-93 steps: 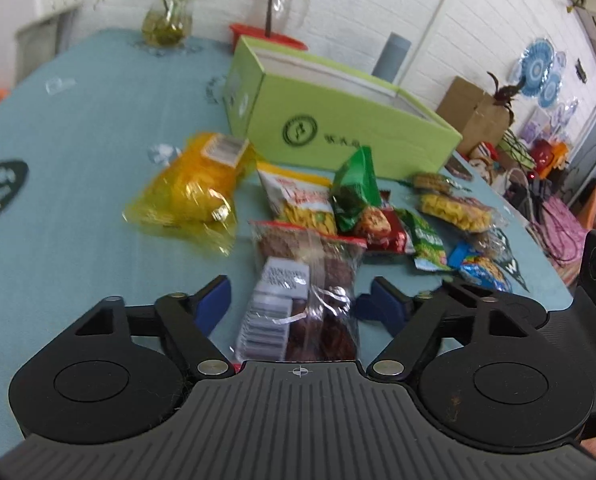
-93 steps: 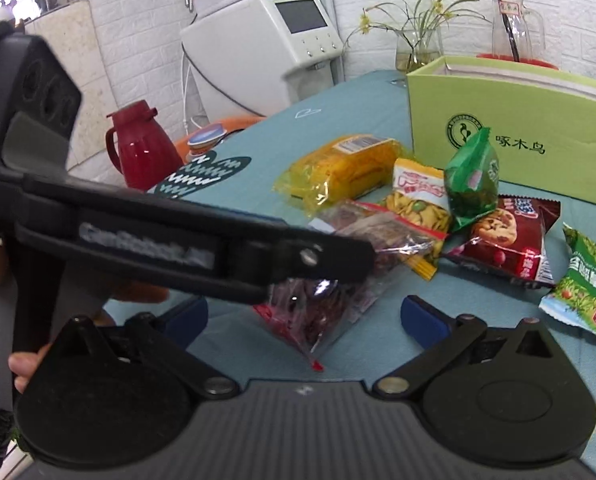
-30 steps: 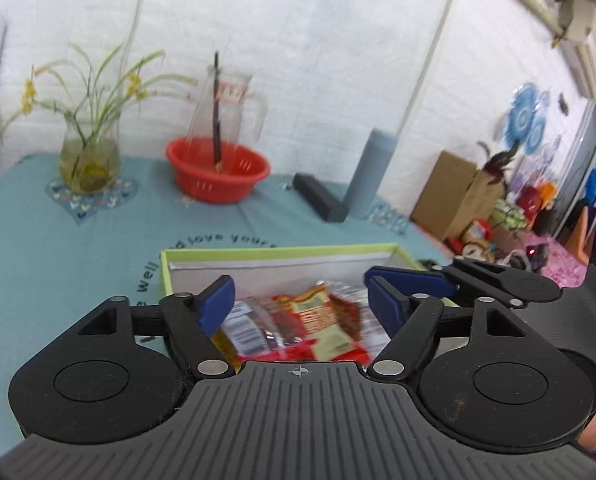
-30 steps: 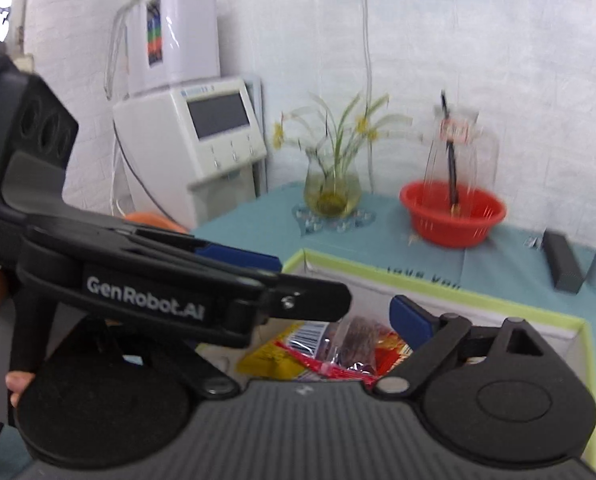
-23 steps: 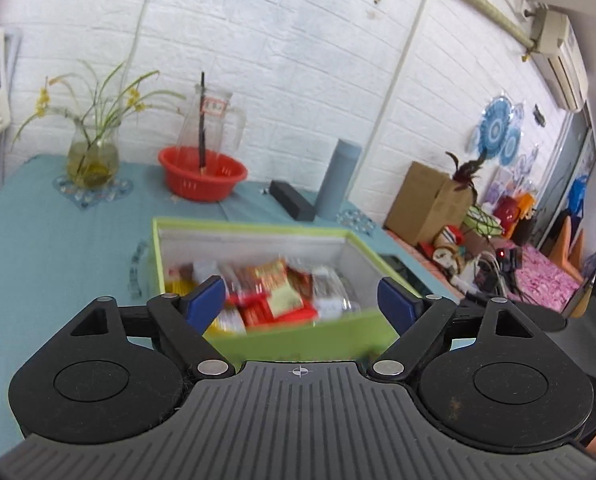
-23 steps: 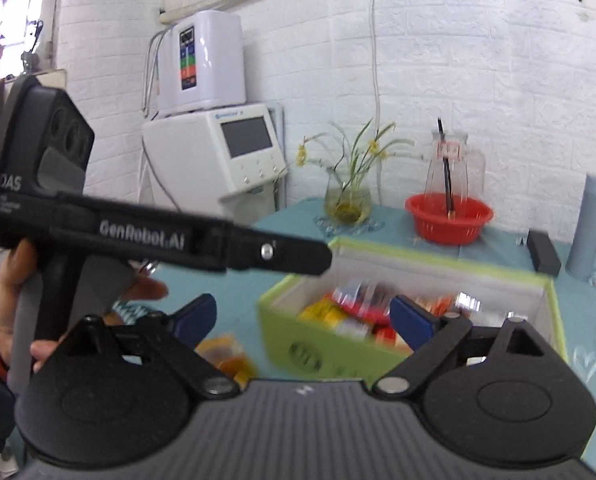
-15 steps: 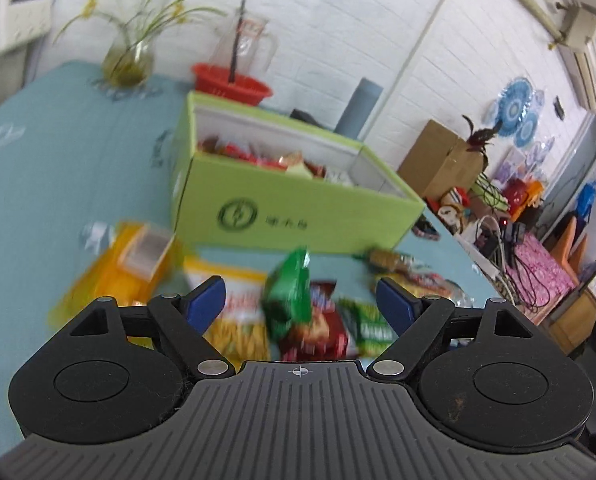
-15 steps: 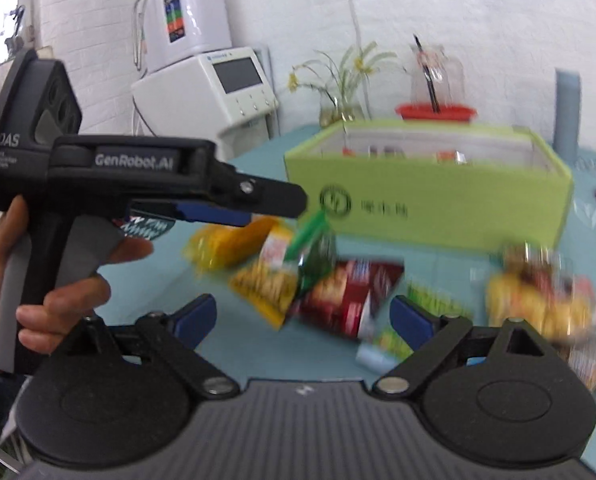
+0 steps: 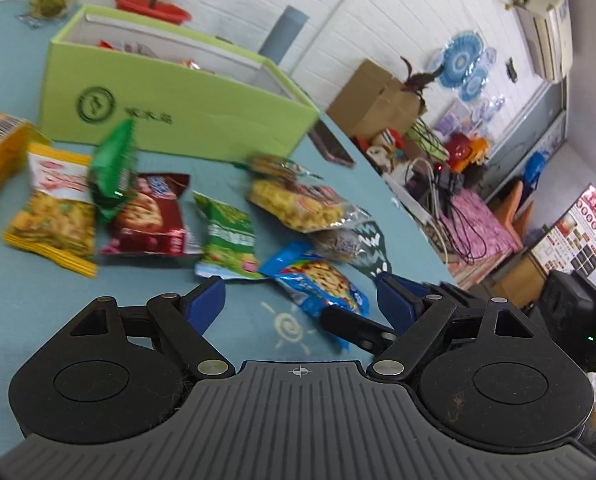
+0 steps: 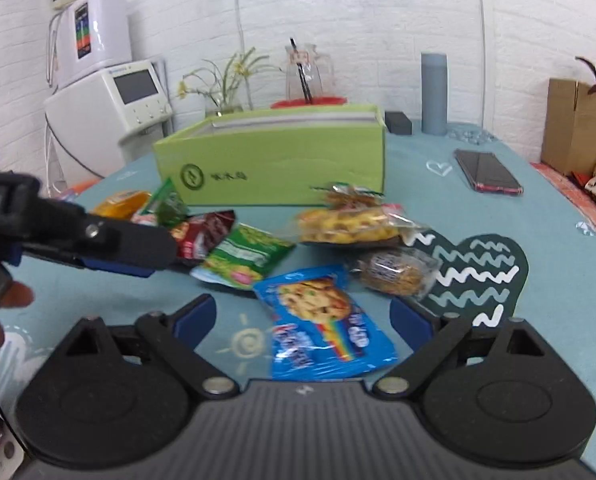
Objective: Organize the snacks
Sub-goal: 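Move the left gripper back toward the blue cookie bag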
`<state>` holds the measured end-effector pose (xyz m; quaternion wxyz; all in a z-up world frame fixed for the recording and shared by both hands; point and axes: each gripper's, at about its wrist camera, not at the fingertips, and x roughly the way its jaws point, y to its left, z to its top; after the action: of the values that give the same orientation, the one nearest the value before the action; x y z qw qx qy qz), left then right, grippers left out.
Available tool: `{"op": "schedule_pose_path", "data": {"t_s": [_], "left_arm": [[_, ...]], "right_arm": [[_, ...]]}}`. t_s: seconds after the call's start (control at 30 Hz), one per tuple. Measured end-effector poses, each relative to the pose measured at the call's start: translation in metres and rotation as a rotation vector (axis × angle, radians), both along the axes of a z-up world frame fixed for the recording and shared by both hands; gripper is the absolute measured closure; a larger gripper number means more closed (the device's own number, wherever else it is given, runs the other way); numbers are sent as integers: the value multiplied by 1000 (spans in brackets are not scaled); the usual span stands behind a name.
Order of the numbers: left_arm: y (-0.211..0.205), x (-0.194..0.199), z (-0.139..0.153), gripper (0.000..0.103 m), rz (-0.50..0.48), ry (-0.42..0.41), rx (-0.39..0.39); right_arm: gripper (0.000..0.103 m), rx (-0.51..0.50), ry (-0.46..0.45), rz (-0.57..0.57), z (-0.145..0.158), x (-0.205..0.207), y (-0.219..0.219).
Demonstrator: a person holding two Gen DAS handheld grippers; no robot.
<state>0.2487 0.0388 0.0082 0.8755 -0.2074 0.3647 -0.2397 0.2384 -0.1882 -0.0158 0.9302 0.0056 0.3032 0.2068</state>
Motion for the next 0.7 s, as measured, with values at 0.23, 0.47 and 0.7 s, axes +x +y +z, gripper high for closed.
{"op": "schedule_pose_path", "data": {"t_s": [0.23,0.47,0.7], "left_arm": [[-20,10,-7,32,7,53,23],[-34,18,-13,32,-15,87,61],[-36,20,-16,31,-18,87,93]], "right_arm": [[9,90,77,133,-10,-1,13],[9,89,81,106,-10,-6,20],[1,-44,50,119,-13,-16,42]]}}
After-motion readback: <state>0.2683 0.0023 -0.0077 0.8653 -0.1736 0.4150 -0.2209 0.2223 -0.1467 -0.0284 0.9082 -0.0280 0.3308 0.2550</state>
